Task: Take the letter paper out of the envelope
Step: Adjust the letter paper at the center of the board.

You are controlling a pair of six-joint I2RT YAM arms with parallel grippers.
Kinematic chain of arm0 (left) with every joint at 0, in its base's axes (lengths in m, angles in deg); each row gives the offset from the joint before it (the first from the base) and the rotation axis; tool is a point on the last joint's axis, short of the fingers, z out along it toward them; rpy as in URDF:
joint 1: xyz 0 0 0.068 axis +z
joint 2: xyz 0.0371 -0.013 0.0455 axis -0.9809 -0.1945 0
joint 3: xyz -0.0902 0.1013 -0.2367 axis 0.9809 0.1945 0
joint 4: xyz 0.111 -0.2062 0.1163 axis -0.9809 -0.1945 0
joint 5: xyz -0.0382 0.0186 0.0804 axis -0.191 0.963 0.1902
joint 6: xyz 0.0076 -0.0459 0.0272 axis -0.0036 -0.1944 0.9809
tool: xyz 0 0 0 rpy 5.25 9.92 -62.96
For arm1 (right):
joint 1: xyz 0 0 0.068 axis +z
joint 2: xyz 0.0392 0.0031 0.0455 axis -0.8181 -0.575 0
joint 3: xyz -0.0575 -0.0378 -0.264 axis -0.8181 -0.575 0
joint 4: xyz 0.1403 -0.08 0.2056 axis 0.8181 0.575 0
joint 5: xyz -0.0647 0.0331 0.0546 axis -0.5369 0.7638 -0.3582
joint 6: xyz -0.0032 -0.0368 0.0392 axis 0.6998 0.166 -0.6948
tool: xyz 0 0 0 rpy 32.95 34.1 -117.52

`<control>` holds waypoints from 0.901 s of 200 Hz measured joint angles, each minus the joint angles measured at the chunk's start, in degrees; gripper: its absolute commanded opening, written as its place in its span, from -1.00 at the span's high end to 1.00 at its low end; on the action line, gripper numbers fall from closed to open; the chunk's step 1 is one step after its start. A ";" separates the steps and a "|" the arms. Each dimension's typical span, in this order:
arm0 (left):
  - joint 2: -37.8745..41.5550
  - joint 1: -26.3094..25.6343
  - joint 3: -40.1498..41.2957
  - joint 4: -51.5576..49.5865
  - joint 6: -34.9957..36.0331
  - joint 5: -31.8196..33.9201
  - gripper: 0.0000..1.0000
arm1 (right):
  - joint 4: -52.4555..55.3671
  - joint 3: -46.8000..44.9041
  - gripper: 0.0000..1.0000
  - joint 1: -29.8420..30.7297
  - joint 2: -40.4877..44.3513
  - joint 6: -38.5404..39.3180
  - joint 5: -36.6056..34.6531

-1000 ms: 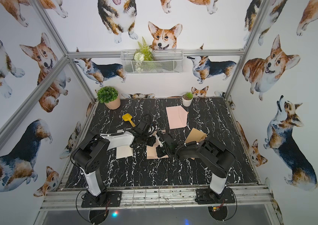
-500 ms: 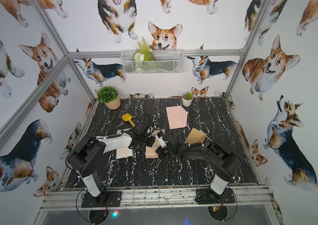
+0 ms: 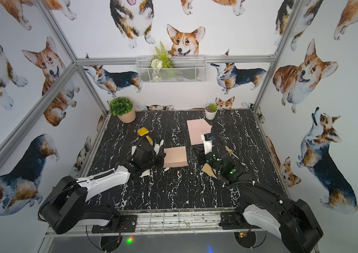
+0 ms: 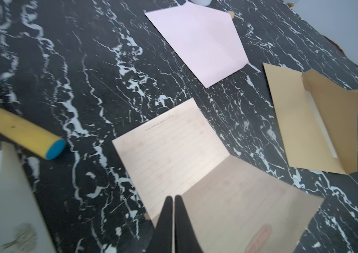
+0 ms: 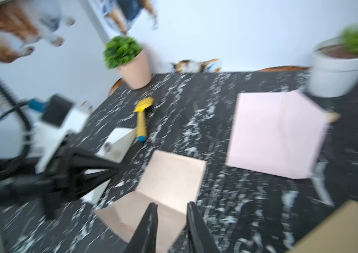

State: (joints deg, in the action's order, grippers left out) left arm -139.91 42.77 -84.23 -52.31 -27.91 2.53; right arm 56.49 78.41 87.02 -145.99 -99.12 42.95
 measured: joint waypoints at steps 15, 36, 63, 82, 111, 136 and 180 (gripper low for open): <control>3.43 0.11 2.60 1.70 1.09 3.85 0.26 | 1.09 -2.49 0.47 -9.33 2.91 -0.13 -0.76; 6.73 0.42 4.17 2.45 3.17 9.07 0.01 | 2.10 -6.14 0.28 -22.73 6.38 -1.62 1.25; 8.72 0.52 4.72 2.56 5.81 14.75 -0.23 | 3.89 -6.75 -0.19 -29.88 7.30 -0.04 3.69; 9.57 0.66 6.10 2.97 7.04 18.47 -0.59 | 4.17 -6.47 -0.25 -30.42 4.04 1.57 4.50; 11.82 1.29 8.15 3.78 7.58 23.85 -0.87 | 5.27 -5.75 -0.38 -30.64 2.60 3.54 5.09; 15.74 1.62 10.84 6.16 9.84 28.17 -1.00 | 1.88 -10.34 -0.49 -30.47 6.25 5.64 3.06; 16.83 3.58 11.82 7.08 10.58 31.67 -1.00 | -2.45 -16.52 -0.51 -30.10 4.46 6.01 -2.91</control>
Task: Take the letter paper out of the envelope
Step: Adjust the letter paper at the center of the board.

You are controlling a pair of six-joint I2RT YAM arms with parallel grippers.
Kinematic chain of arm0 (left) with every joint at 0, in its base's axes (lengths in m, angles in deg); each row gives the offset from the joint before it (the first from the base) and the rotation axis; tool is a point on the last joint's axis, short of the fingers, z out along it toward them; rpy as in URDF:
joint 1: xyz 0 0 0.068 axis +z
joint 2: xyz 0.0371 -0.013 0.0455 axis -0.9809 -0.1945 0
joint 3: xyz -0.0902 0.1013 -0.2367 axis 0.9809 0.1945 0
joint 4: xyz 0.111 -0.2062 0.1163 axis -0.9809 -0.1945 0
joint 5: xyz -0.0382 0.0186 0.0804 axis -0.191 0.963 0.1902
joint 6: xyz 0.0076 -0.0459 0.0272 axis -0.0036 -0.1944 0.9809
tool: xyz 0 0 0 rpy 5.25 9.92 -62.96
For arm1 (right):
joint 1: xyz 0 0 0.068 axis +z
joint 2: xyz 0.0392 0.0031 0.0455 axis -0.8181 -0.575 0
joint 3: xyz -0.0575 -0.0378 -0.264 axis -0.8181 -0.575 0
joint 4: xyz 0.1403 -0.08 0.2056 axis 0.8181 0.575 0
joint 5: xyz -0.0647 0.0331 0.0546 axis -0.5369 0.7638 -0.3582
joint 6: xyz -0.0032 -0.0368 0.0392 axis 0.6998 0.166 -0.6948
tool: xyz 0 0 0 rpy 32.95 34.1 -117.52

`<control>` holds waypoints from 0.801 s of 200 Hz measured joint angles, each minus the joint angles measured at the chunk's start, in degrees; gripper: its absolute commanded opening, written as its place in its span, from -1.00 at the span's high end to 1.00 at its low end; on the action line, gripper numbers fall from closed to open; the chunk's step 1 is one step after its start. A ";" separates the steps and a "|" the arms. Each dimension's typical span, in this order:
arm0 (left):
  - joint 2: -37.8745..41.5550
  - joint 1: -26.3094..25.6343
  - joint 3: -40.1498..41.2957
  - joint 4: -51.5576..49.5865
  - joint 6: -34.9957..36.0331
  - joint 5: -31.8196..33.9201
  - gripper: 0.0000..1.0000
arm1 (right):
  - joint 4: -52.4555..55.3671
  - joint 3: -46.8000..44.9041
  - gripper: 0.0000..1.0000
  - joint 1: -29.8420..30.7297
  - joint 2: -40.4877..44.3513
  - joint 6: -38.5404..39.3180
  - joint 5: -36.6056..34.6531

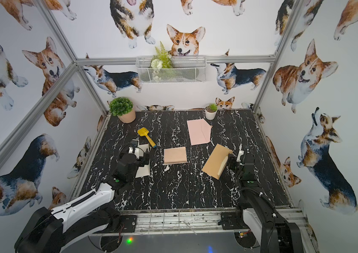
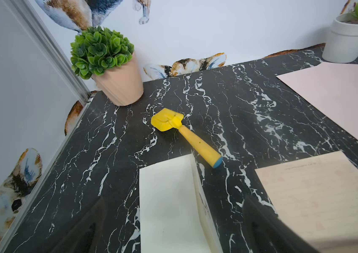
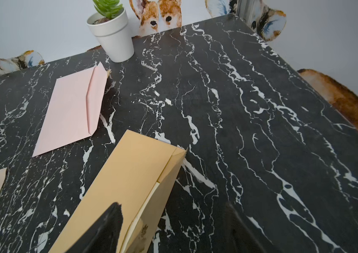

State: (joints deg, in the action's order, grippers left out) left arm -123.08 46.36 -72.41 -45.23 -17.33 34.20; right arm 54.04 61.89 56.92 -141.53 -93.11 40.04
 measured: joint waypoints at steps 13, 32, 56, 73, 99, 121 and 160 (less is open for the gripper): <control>-1.57 0.15 -1.14 -0.15 -0.02 0.68 -1.00 | -0.44 1.11 -0.52 0.24 -1.73 0.02 -0.44; -3.74 0.15 -2.93 -0.42 -0.02 1.77 -1.00 | -0.57 2.45 -0.52 0.74 -3.58 0.11 -1.07; -4.98 0.17 -3.93 -0.98 -0.13 3.65 -1.00 | -0.61 3.26 -0.53 2.32 -4.72 0.72 -2.23; -4.92 0.35 -3.96 -1.66 -0.70 5.46 -1.00 | -0.57 3.93 -0.53 3.58 -5.62 1.38 -2.89; -3.06 1.22 -3.13 -2.10 -2.05 8.26 -1.00 | 0.20 6.27 -0.54 5.27 -8.98 2.34 -4.22; -0.76 2.03 -1.57 -2.08 -3.26 9.49 -1.00 | 1.40 8.59 -0.54 6.64 -11.61 3.02 -5.62; 0.37 2.56 -0.74 -2.03 -4.00 9.75 -1.00 | 4.55 11.39 -0.54 6.99 -15.13 2.99 -8.41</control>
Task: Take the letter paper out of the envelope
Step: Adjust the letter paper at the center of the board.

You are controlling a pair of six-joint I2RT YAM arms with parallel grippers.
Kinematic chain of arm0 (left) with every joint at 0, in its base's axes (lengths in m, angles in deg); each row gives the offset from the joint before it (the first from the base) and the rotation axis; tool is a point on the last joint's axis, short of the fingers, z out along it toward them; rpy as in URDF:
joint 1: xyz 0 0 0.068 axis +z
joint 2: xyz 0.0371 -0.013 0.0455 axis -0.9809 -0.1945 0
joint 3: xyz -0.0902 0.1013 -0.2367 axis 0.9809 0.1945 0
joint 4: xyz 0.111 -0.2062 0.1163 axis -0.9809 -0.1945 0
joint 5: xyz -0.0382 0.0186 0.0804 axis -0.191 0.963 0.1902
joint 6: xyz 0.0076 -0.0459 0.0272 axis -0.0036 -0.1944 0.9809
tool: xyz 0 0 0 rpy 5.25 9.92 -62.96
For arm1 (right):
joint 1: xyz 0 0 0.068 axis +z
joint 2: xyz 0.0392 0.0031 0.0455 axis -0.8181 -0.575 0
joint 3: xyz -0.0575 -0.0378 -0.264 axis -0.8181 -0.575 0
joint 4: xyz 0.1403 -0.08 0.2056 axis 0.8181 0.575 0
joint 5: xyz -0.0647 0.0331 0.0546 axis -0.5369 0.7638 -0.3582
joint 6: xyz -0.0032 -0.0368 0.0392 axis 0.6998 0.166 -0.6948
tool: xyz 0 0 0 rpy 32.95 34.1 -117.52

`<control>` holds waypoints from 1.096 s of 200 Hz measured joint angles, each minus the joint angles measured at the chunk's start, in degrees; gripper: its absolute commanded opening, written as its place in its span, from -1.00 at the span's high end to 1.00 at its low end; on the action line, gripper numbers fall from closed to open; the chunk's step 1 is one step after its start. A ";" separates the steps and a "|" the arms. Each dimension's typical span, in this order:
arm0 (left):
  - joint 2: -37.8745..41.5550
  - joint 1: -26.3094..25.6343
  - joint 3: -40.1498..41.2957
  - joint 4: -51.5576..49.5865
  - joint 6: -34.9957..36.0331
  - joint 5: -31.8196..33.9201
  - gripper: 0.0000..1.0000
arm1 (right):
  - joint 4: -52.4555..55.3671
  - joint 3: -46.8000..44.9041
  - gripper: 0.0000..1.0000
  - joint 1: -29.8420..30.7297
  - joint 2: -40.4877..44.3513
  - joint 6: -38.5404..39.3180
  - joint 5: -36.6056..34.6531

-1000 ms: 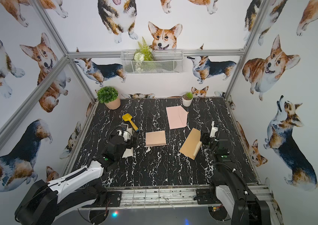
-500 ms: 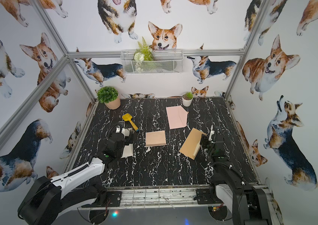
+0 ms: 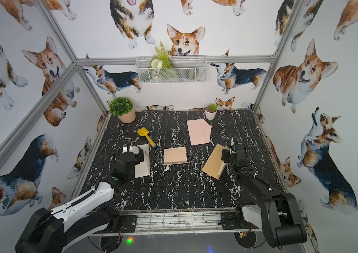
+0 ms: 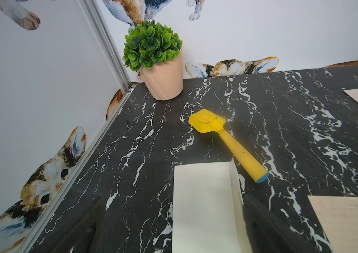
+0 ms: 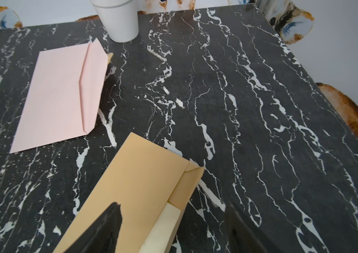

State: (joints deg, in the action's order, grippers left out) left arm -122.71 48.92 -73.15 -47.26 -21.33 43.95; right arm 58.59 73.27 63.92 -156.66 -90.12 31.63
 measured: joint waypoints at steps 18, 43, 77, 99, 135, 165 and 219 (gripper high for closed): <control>-0.61 0.02 -0.17 -0.22 -0.07 0.07 -1.00 | 1.84 1.38 -0.54 0.02 -1.27 -0.04 -1.01; -0.72 0.11 -0.28 -0.26 -0.22 0.09 -1.00 | 4.24 3.23 -0.53 0.09 -3.45 -0.11 -1.84; -0.72 0.11 -0.28 -0.31 -0.28 0.07 -1.00 | 6.43 4.90 -0.50 0.09 -5.40 -0.22 -2.08; -0.79 0.11 -0.33 -0.31 -0.28 -0.02 -1.00 | 7.30 4.90 -0.47 0.09 -5.09 -0.20 -2.01; -2.03 0.11 -1.33 -0.46 -0.24 -0.79 -1.00 | 7.43 0.42 -0.44 1.27 3.37 -0.15 -1.92; -3.41 0.11 -2.38 -0.87 -0.22 -1.16 -1.00 | 10.84 0.24 -0.47 4.94 8.76 -0.13 -5.86; -3.54 0.11 -2.47 -1.11 -0.20 -1.40 -1.00 | 25.22 6.97 -0.43 14.23 13.62 -3.13 -13.22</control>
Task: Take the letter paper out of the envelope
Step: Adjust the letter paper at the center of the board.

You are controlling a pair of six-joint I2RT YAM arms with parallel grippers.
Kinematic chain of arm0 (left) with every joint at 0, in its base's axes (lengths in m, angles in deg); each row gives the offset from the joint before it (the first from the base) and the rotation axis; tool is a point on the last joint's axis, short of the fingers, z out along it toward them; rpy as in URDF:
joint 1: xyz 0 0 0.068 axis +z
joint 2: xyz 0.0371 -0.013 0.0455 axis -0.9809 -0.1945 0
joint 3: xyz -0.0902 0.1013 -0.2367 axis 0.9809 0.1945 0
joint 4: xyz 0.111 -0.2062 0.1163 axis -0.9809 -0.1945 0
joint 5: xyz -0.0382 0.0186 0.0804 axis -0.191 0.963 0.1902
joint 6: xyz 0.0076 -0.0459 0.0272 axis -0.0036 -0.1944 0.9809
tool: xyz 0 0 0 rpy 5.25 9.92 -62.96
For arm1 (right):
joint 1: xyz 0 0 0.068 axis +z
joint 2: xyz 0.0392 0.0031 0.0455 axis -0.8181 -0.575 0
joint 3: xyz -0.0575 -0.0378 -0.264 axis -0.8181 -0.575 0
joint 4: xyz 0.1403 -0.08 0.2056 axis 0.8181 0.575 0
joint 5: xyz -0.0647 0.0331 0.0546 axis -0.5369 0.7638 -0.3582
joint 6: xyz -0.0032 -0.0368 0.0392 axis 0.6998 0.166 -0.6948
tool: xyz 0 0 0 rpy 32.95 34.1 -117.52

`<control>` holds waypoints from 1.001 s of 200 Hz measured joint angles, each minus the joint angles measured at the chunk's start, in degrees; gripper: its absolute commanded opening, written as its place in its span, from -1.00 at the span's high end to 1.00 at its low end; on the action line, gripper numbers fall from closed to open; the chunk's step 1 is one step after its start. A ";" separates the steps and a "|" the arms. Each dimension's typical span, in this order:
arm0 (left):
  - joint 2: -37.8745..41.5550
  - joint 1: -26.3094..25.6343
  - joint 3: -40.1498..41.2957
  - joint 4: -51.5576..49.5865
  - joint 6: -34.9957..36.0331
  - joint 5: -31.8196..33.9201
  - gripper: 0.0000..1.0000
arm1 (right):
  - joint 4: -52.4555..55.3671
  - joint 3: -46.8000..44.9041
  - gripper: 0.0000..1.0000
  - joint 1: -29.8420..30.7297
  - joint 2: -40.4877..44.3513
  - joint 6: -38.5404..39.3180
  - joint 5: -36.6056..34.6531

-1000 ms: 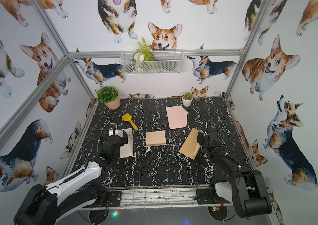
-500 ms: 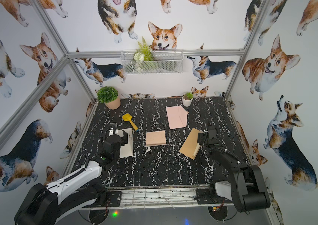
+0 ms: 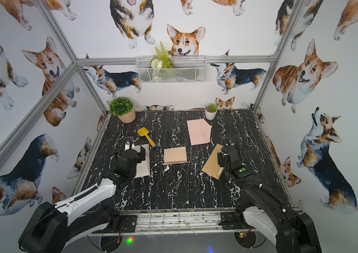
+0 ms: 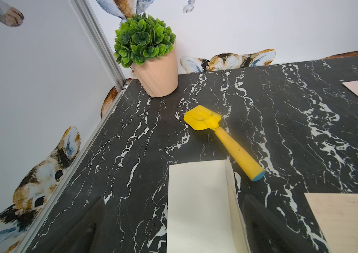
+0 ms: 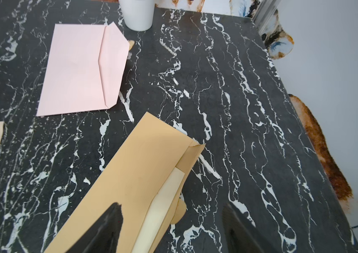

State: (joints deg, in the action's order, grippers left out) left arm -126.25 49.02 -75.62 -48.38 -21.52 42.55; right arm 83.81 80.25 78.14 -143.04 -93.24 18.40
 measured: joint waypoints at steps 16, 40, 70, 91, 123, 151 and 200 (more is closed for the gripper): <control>-0.02 0.00 0.00 -0.04 0.00 -0.04 -1.00 | 1.60 0.22 -0.38 0.31 2.49 -2.95 0.68; 0.09 0.00 0.02 -0.09 0.00 -0.22 -1.00 | 3.74 -0.07 -0.36 0.52 4.57 -7.76 2.19; 0.15 0.00 0.02 -0.09 0.02 -0.68 -1.00 | 7.41 2.08 -0.38 2.69 2.84 -11.89 4.09; -0.55 0.00 -0.46 -0.39 0.20 -2.19 -0.98 | 7.45 2.93 -0.33 7.19 0.42 -12.37 6.08; -1.88 0.02 -1.27 -0.11 1.53 -12.92 -0.72 | 5.27 8.50 -0.11 7.87 -6.47 -11.85 10.05; -3.45 0.00 0.24 3.65 2.34 -25.35 -0.33 | 1.70 20.96 0.45 7.89 -20.74 -10.05 16.37; -13.62 0.02 -4.92 5.03 2.69 -44.57 0.46 | 0.33 36.76 1.00 7.45 -47.25 -10.86 34.95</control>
State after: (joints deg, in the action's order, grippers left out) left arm -139.86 49.05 -80.54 -43.35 -18.84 -2.01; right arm 84.14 117.01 85.60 -190.30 -104.10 53.35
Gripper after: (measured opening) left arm 0.449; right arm 0.062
